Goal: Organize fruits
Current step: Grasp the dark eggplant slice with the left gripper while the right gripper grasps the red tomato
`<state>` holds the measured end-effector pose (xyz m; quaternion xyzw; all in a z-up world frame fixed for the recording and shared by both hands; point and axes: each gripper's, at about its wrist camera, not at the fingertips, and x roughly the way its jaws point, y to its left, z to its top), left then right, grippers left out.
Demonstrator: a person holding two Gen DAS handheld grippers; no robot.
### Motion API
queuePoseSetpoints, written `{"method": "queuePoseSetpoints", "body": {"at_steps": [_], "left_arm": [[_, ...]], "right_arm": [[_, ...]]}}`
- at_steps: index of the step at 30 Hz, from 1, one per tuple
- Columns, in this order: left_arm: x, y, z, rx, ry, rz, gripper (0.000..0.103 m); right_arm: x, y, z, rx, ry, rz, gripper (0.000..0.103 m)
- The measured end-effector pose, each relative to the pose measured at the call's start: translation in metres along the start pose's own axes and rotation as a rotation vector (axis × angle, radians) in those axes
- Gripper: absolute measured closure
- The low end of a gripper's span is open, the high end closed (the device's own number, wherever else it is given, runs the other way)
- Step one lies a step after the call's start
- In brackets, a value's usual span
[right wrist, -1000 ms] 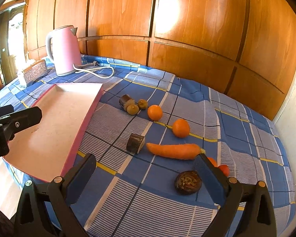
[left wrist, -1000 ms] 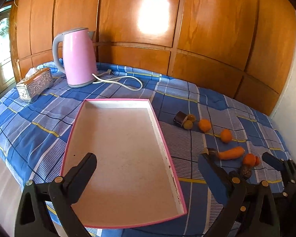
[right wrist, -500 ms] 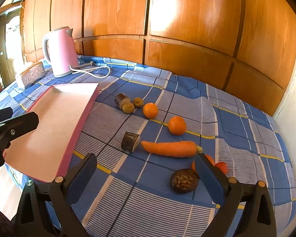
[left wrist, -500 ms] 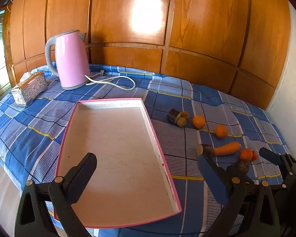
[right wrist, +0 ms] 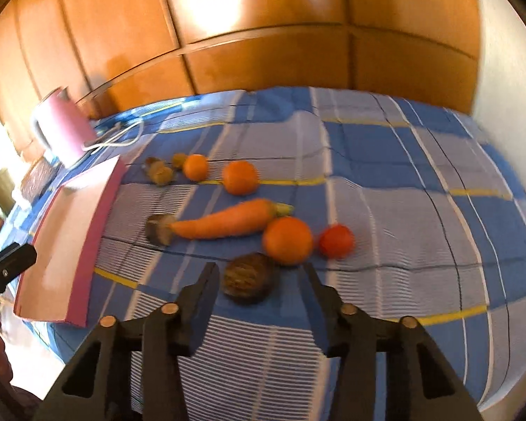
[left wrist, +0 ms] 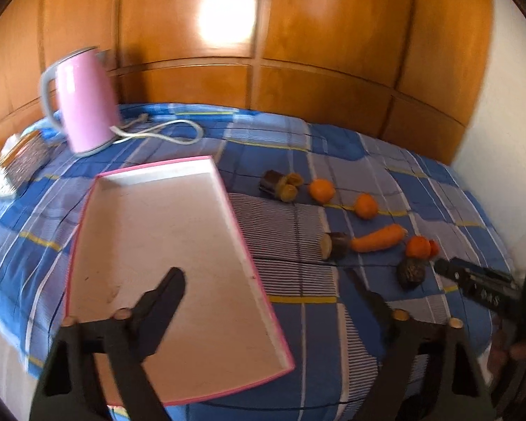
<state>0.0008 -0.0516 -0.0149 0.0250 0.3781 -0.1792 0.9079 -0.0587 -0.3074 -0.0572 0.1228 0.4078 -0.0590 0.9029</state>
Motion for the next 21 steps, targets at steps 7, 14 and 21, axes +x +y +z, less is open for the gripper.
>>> {"method": "queuePoseSetpoints", "body": {"at_steps": [7, 14, 21], "left_arm": [[0.025, -0.026, 0.016, 0.092, 0.088, -0.122, 0.051], [0.077, -0.057, 0.027, 0.124, 0.205, -0.15, 0.051], [0.117, -0.074, 0.027, 0.177, 0.253, -0.114, 0.052]], "right_arm": [[0.013, -0.021, -0.002, 0.056, 0.047, 0.026, 0.069], [0.026, -0.02, -0.012, 0.03, 0.088, 0.011, 0.069], [0.032, -0.025, -0.017, 0.042, 0.086, 0.031, 0.067]]}}
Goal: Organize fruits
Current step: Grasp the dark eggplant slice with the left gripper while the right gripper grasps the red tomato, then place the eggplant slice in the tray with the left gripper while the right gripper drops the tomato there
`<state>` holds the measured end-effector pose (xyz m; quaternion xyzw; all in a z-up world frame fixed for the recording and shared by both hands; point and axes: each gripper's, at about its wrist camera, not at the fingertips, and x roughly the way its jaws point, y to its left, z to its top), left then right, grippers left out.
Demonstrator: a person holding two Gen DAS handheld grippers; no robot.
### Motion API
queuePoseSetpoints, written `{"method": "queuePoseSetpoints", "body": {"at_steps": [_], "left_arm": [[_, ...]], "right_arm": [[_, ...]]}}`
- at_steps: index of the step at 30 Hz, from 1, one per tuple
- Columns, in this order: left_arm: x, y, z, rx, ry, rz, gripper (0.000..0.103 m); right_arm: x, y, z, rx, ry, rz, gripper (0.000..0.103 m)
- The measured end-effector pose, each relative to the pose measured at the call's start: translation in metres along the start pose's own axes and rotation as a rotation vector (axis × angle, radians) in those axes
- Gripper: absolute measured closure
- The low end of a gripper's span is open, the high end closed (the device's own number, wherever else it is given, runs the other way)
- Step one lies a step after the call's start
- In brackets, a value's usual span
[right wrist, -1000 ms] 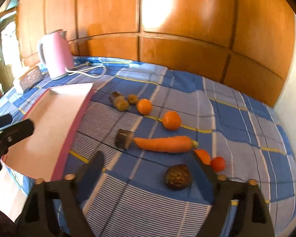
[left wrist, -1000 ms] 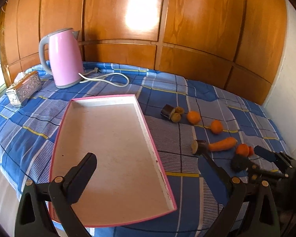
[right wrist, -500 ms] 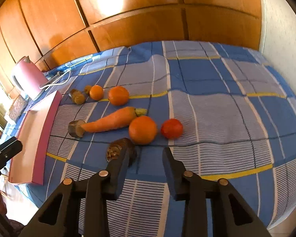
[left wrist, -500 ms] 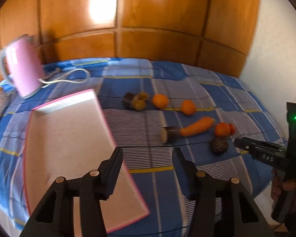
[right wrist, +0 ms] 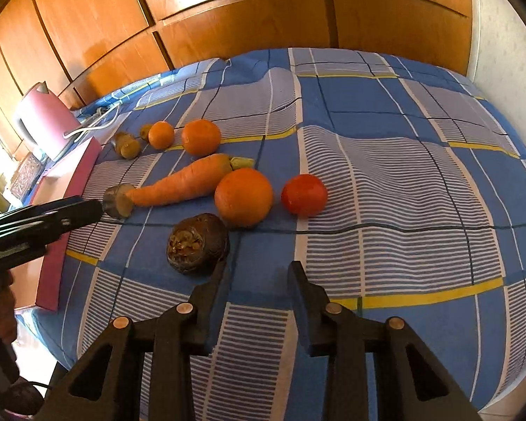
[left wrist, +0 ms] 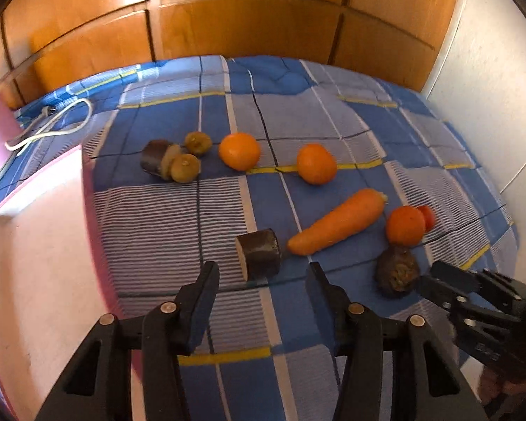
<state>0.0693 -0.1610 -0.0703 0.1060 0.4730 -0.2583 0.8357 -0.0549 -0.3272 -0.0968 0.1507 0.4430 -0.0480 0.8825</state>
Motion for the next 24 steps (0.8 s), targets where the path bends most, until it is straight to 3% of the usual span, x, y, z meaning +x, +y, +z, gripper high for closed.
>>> {"method": "queuePoseSetpoints", "body": {"at_steps": [3, 5, 9, 14, 24], "left_arm": [[0.015, 0.003, 0.003, -0.014, 0.027, 0.009, 0.071], [0.024, 0.007, 0.005, -0.039, 0.038, -0.008, 0.078], [0.023, 0.011, 0.005, -0.058, 0.012, -0.027, 0.079], [0.01, 0.017, -0.005, -0.08, -0.01, -0.031, 0.08], [-0.028, 0.019, -0.011, -0.09, -0.094, -0.056, 0.08]], "right_arm": [[0.0, -0.008, -0.001, 0.041, -0.009, 0.06, 0.062], [-0.001, -0.012, -0.002, 0.059, -0.017, 0.09, 0.062], [-0.003, -0.018, -0.001, 0.09, -0.017, 0.139, 0.062], [-0.011, -0.018, 0.003, 0.076, -0.025, 0.126, 0.069], [-0.019, -0.027, 0.034, 0.09, -0.106, -0.009, 0.069]]}}
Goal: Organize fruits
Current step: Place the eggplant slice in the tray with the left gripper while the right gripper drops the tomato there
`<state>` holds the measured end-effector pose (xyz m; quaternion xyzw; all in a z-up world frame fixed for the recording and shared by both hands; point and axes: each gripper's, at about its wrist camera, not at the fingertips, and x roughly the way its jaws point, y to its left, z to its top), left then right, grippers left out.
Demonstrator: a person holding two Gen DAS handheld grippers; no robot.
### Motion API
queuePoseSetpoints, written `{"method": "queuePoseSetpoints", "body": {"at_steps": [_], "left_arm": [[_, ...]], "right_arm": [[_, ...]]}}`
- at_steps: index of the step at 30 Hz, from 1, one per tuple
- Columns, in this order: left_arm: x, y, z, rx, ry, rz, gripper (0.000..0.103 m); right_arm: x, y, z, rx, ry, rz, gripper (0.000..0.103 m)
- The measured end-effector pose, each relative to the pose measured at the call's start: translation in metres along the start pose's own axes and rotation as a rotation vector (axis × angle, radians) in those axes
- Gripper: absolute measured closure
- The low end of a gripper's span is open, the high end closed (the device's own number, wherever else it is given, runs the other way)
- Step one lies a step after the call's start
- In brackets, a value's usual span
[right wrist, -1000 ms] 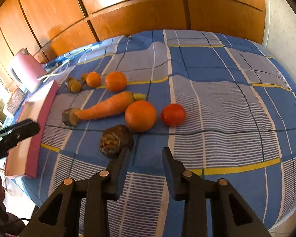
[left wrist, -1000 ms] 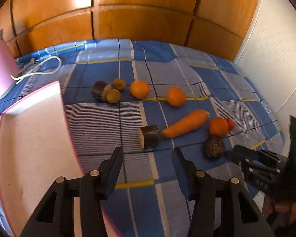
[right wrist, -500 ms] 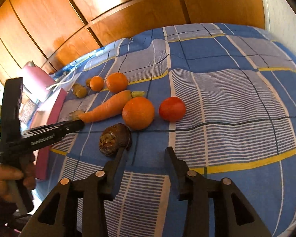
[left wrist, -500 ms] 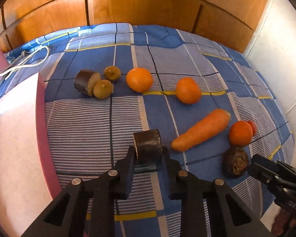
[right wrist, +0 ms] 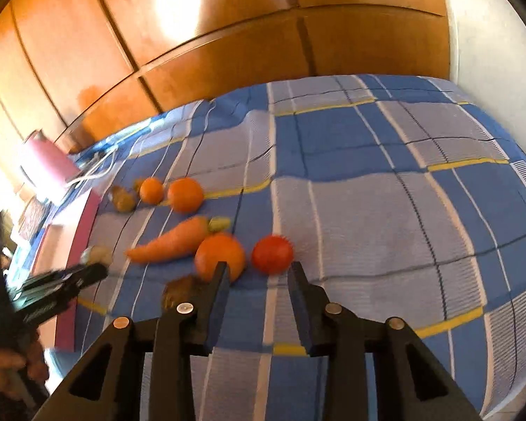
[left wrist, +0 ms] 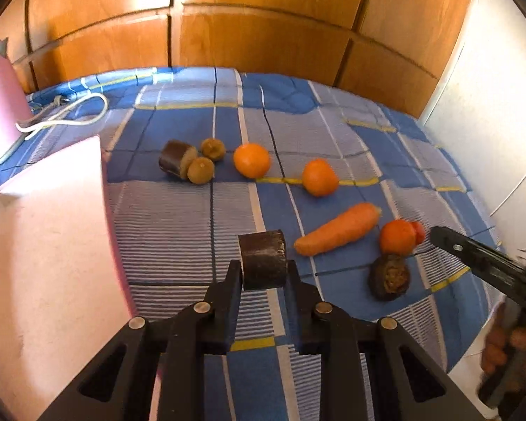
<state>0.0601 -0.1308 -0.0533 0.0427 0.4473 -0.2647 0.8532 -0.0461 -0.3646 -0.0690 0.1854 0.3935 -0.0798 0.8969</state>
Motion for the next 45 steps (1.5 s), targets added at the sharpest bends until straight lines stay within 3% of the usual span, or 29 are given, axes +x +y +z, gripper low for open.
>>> {"method": "queuePoseSetpoints", "body": {"at_steps": [7, 11, 14, 17, 21, 26, 30, 32, 34, 45], "left_arm": [[-0.054, 0.047, 0.009, -0.14, -0.119, 0.036, 0.079], [-0.072, 0.086, 0.005, -0.202, -0.162, 0.159, 0.079], [-0.071, 0.121, -0.005, -0.274, -0.137, 0.268, 0.079], [-0.072, 0.153, -0.02, -0.368, -0.125, 0.357, 0.073], [-0.083, 0.167, -0.04, -0.43, -0.144, 0.4, 0.051], [-0.099, 0.161, -0.05, -0.458, -0.175, 0.377, 0.049], [-0.108, 0.157, -0.05, -0.447, -0.184, 0.361, 0.049], [-0.114, 0.151, -0.052, -0.425, -0.196, 0.389, 0.047], [-0.117, 0.149, -0.052, -0.417, -0.208, 0.4, 0.04], [-0.123, 0.15, -0.061, -0.425, -0.203, 0.432, 0.032]], "right_arm": [[0.031, 0.0, 0.01, 0.001, 0.075, -0.047, 0.069], [0.037, 0.002, 0.005, -0.013, 0.083, -0.053, 0.072], [0.036, 0.004, 0.004, -0.028, 0.076, -0.063, 0.073], [0.029, 0.008, 0.005, -0.059, 0.053, -0.082, 0.073], [0.014, 0.02, 0.012, -0.12, 0.003, -0.099, 0.073], [-0.004, 0.053, 0.018, -0.238, -0.048, -0.074, 0.073], [-0.01, 0.088, 0.016, -0.351, -0.066, -0.031, 0.073], [-0.008, 0.101, 0.013, -0.368, -0.048, 0.008, 0.073], [0.0, 0.116, 0.008, -0.376, 0.002, 0.079, 0.073], [0.031, 0.227, -0.026, -0.508, 0.194, 0.374, 0.073]]}}
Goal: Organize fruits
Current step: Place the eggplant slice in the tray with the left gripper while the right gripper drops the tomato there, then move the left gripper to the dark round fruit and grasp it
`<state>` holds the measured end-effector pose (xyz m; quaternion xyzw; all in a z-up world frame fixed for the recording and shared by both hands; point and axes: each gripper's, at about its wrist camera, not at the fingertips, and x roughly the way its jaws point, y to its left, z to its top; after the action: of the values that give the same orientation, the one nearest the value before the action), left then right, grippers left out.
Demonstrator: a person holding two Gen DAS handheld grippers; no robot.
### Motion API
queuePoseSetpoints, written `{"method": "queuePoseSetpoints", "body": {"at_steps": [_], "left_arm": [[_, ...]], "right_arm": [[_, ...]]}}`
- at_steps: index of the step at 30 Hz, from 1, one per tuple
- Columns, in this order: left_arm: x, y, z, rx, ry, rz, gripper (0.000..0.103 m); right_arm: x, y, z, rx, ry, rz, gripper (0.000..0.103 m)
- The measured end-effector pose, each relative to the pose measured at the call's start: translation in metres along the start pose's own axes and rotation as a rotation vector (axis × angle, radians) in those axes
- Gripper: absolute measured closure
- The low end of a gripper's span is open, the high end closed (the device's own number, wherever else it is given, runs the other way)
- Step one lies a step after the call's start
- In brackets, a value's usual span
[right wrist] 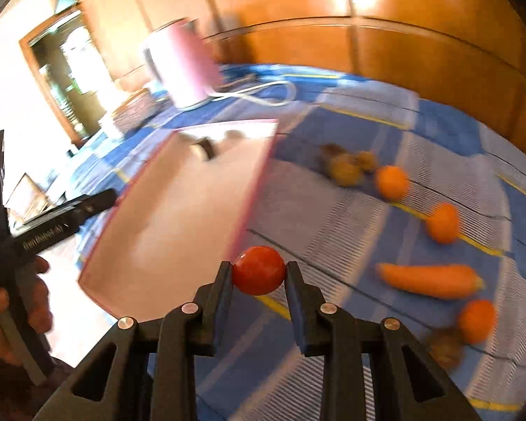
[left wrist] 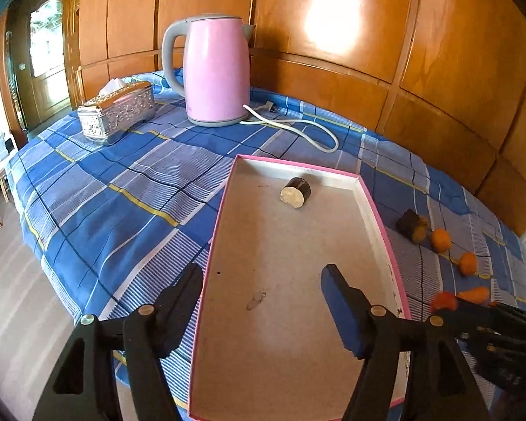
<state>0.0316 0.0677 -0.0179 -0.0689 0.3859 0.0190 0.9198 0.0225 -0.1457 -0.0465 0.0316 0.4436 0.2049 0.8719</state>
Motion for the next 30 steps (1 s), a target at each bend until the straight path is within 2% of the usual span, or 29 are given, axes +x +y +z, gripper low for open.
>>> {"method": "queuePoseSetpoints", "body": {"at_steps": [5, 11, 17, 22, 24, 30], "left_arm": [[0.001, 0.006, -0.001, -0.011, 0.012, 0.016, 0.032], [0.006, 0.019, -0.005, -0.058, 0.035, 0.003, 0.026], [0.01, 0.017, -0.007, -0.055, 0.042, -0.017, 0.024], [0.004, -0.004, -0.007, 0.012, 0.03, -0.103, 0.005], [-0.001, -0.013, -0.007, 0.038, 0.017, -0.134, 0.001], [-0.007, -0.03, -0.006, 0.095, 0.007, -0.163, 0.0]], "right_arm": [[0.025, 0.027, 0.024, -0.026, 0.017, 0.064, 0.072], [0.04, 0.044, 0.035, -0.033, 0.001, 0.056, 0.071], [0.028, 0.041, 0.023, -0.051, -0.021, -0.009, 0.068], [0.008, 0.023, 0.011, -0.014, -0.05, -0.075, 0.065], [-0.001, 0.013, 0.006, -0.001, -0.067, -0.108, 0.065], [-0.026, -0.017, -0.007, 0.054, -0.105, -0.183, 0.065]]}}
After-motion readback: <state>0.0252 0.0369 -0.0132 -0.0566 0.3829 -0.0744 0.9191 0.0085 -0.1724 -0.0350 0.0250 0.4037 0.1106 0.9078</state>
